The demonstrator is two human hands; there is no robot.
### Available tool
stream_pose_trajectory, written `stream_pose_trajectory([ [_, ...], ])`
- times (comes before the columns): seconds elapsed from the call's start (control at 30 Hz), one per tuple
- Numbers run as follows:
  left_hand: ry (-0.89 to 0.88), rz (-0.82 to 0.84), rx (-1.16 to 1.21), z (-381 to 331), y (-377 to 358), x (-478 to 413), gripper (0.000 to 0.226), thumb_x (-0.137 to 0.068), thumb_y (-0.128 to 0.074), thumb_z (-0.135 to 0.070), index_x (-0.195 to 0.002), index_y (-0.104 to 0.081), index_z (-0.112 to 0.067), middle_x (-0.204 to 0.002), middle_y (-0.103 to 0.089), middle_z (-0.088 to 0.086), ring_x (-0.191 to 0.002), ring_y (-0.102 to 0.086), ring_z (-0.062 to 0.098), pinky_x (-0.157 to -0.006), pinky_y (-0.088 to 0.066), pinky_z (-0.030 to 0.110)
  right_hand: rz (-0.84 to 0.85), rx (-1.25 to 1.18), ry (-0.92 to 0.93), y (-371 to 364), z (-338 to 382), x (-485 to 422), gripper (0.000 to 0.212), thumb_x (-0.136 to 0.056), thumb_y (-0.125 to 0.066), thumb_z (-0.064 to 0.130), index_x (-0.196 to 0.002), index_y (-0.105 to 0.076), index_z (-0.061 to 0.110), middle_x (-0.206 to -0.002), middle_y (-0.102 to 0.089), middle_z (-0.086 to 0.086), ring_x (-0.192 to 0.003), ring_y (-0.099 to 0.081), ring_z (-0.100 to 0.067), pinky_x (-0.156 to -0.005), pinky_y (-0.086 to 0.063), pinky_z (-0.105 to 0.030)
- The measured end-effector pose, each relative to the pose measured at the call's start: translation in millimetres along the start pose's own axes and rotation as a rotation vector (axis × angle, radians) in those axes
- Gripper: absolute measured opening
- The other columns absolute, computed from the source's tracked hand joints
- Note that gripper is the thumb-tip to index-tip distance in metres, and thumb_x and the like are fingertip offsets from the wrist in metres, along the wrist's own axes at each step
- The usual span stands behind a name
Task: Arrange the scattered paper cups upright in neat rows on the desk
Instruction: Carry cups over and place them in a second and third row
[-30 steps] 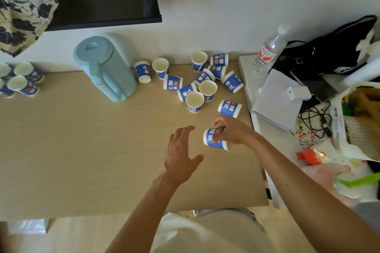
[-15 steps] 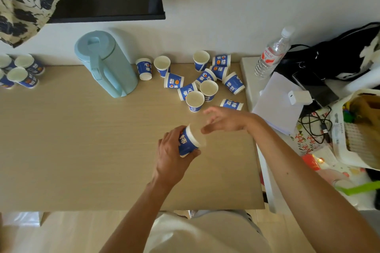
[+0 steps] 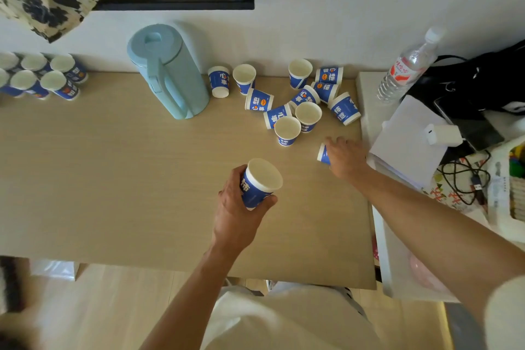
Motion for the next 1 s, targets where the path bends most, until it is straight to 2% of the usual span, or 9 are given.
stream_pose_trajectory([
  [0.13, 0.025, -0.019, 0.005, 4, 4, 3, 0.061, -0.073, -0.089, -0.023, -0.117, -0.05, -0.038, -0.1, -0.066, -0.032, -0.087, -0.064, -0.008, -0.067, -0.044, 0.003, 0.024, -0.035, 0.055, -14, 8, 8, 0.074, -0.086, -0.071, 0.043, -0.146, -0.035, 0.021, -0.12, -0.063, -0.008, -0.106, -0.064, -0.031, -0.089, -0.049, -0.041],
  [0.23, 0.049, -0.022, 0.015, 7, 3, 6, 0.06, -0.073, -0.089, -0.023, -0.118, -0.052, -0.034, -0.096, -0.068, -0.027, -0.087, -0.063, -0.009, -0.067, -0.044, 0.003, 0.021, -0.148, 0.045, -7, 10, 12, 0.081, -0.078, -0.074, 0.053, -0.136, -0.032, 0.014, -0.106, -0.068, -0.005, -0.092, -0.069, -0.029, -0.082, -0.051, -0.038],
  [0.47, 0.08, 0.005, 0.033, 11, -6, 12, 0.06, -0.073, -0.089, -0.023, -0.121, -0.054, -0.029, -0.098, -0.068, -0.022, -0.088, -0.063, -0.01, -0.067, -0.045, 0.003, 0.138, -0.197, 0.113, 9, 28, 33, 0.043, -0.08, -0.074, 0.022, -0.117, -0.055, 0.014, -0.124, -0.046, -0.008, -0.108, -0.055, -0.031, -0.078, -0.049, -0.038],
  [0.53, 0.089, 0.009, 0.037, 11, -8, 13, 0.059, -0.074, -0.089, -0.023, -0.121, -0.054, -0.03, -0.098, -0.068, -0.022, -0.088, -0.063, -0.009, -0.067, -0.045, 0.003, 0.105, -0.187, 0.143, 13, 36, 40, 0.053, -0.078, -0.077, 0.02, -0.123, -0.052, 0.015, -0.128, -0.044, -0.008, -0.111, -0.054, -0.03, -0.075, -0.05, -0.038],
  [0.63, 0.093, -0.001, 0.042, 11, -7, 14, 0.059, -0.074, -0.089, -0.023, -0.12, -0.054, -0.031, -0.097, -0.068, -0.022, -0.088, -0.064, -0.008, -0.067, -0.045, 0.004, 0.068, -0.257, 0.143, 15, 42, 45, 0.089, -0.072, -0.083, 0.027, -0.146, -0.034, 0.019, -0.134, -0.042, -0.007, -0.118, -0.05, -0.029, -0.079, -0.055, -0.041],
  [0.7, 0.101, -0.013, 0.041, 12, -4, 14, 0.059, -0.074, -0.089, -0.023, -0.121, -0.054, -0.031, -0.097, -0.068, -0.023, -0.088, -0.063, -0.009, -0.066, -0.045, 0.003, 0.036, -0.388, 0.083, 12, 38, 47, 0.114, -0.064, -0.089, 0.036, -0.154, -0.021, 0.022, -0.137, -0.04, -0.006, -0.121, -0.049, -0.029, -0.082, -0.056, -0.043],
  [0.8, 0.117, -0.032, 0.038, 13, 0, 14, 0.06, -0.073, -0.089, -0.024, -0.121, -0.054, -0.033, -0.097, -0.067, -0.025, -0.088, -0.063, -0.011, -0.067, -0.046, 0.004, -0.069, -0.72, -0.091, -6, 25, 60, 0.13, -0.057, -0.093, 0.041, -0.158, -0.014, 0.022, -0.141, -0.043, -0.005, -0.126, -0.049, -0.028, -0.088, -0.053, -0.043],
  [0.93, 0.142, -0.043, 0.035, 13, 4, 17, 0.06, -0.074, -0.089, -0.026, -0.121, -0.053, -0.033, -0.094, -0.067, -0.03, -0.087, -0.062, -0.012, -0.066, -0.046, 0.004, -0.137, -1.099, -0.298, -45, 21, 82, 0.129, -0.059, -0.095, 0.033, -0.16, -0.016, 0.018, -0.156, -0.037, -0.005, -0.14, -0.042, -0.024, -0.107, -0.043, -0.04],
  [1.0, 0.147, -0.055, 0.026, 14, 8, 20, 0.057, -0.074, -0.089, -0.026, -0.117, -0.052, -0.036, -0.096, -0.065, -0.037, -0.086, -0.062, -0.012, -0.065, -0.045, 0.003, -0.178, -1.256, -0.365, -58, 24, 86, 0.119, -0.062, -0.095, 0.026, -0.156, -0.024, 0.014, -0.154, -0.042, -0.005, -0.138, -0.046, -0.025, -0.111, -0.042, -0.037],
])
Point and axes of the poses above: each hand's wrist, its own x-axis away from the middle knuckle, its own y-axis out of the back of the hand, z = x × y, the point moved 8 cm from there along -x, towards the middle knuckle
